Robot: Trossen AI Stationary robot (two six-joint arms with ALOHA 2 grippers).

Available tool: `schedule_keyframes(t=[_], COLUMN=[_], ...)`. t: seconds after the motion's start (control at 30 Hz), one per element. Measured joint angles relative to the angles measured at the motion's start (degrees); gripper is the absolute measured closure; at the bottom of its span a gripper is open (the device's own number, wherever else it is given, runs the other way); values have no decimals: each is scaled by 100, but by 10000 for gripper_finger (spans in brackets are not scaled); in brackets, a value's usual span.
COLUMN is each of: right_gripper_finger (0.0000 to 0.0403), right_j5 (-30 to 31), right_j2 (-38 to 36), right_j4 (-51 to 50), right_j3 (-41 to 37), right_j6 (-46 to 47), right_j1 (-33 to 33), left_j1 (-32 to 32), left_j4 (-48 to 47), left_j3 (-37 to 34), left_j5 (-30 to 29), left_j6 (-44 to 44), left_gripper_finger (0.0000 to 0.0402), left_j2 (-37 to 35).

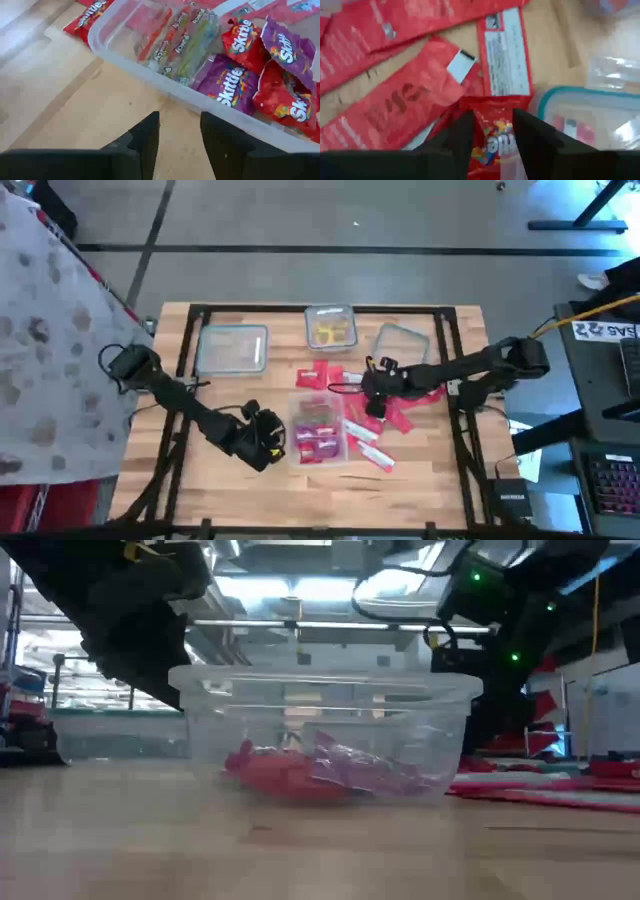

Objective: Sort candy
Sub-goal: Put the red candy into the rectangular transparent bin

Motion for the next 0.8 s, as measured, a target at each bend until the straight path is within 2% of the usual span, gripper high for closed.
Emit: schedule_keyframes(t=[0.2,0.27,0.37,0.43,0.6,0.8], right_gripper_finger=[286,307,369,392,401,402], right_j5=[38,39,34,-20,-90,-8], right_j2=[307,333,327,329,294,100], right_j4=[87,168,211,163,-426,-1077], right_j3=[-23,-23,13,115,697,1833], right_j6=[-128,-128,-139,-141,-143,-445], right_j1=[2,2,0,2,102,636], left_j1=[0,0,0,0,0,0], left_j4=[3,6,7,6,3,-3], left_j3=[-1,0,-1,-1,1,1], left_j5=[11,52,95,106,106,109], left_j6=[-13,-13,-13,-13,-13,-13], left_gripper_finger=[273,273,273,273,273,273], left_j2=[0,0,0,0,0,0])
